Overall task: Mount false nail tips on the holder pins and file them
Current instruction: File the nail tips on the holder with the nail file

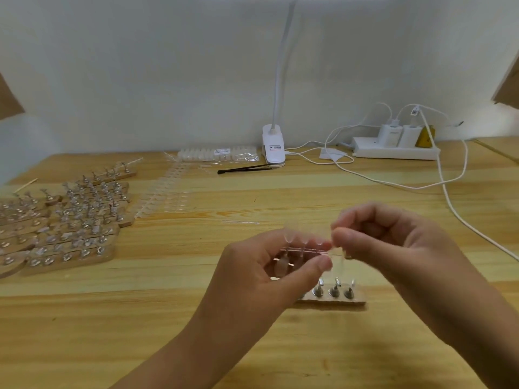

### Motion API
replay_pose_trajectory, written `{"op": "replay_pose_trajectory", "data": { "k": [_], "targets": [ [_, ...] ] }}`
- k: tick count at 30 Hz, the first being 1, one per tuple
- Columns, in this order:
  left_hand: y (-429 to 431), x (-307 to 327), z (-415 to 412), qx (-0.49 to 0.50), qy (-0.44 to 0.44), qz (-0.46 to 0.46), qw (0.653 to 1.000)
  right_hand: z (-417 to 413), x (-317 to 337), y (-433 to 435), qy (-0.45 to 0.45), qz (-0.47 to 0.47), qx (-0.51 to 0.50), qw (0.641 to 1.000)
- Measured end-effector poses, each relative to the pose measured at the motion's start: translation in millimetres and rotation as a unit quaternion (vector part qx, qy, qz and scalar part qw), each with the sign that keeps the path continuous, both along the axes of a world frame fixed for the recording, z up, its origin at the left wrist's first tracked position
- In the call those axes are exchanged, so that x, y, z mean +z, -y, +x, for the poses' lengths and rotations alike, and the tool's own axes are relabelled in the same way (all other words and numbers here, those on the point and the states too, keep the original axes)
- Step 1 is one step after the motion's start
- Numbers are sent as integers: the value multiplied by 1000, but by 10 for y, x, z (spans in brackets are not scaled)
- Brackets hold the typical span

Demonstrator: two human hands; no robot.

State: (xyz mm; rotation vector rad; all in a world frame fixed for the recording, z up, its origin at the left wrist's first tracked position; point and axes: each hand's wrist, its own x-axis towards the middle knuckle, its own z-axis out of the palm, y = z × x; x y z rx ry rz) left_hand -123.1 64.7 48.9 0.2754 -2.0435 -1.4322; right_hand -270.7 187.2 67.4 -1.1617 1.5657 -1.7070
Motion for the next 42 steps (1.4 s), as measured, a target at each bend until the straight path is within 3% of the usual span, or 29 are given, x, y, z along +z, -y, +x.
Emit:
{"op": "replay_pose_trajectory", "data": {
  "k": [3,5,8,11,15,23,30,33,37,42],
  "targets": [
    [0,-41,7,8,-12,-119,993,-110,-14,21,129,20,26,991],
    [13,-3,15,-44,13,7,999,-147,-12,1,136,16,22,990],
    [82,39,-7,-165,72,227,957,-110,12,-29,56,34,19,998],
    [127,60,-36,-217,107,321,916,-28,8,-13,-101,36,-30,994],
    [154,41,-45,-233,89,405,880,-31,-45,-5,-263,14,-98,960],
    [253,-18,-77,-250,48,462,849,-73,-28,-44,-316,-22,-74,946],
    [274,-21,-75,-251,19,509,823,-210,23,-121,-449,12,-57,892],
    [302,2,-64,-228,-25,552,802,-261,-35,-169,-538,79,-25,839],
    [291,7,-71,-207,-34,565,798,-231,-120,-136,-599,134,22,789],
    [263,0,-71,-213,-25,560,800,-199,-108,-90,-610,156,18,777]
  ]
}}
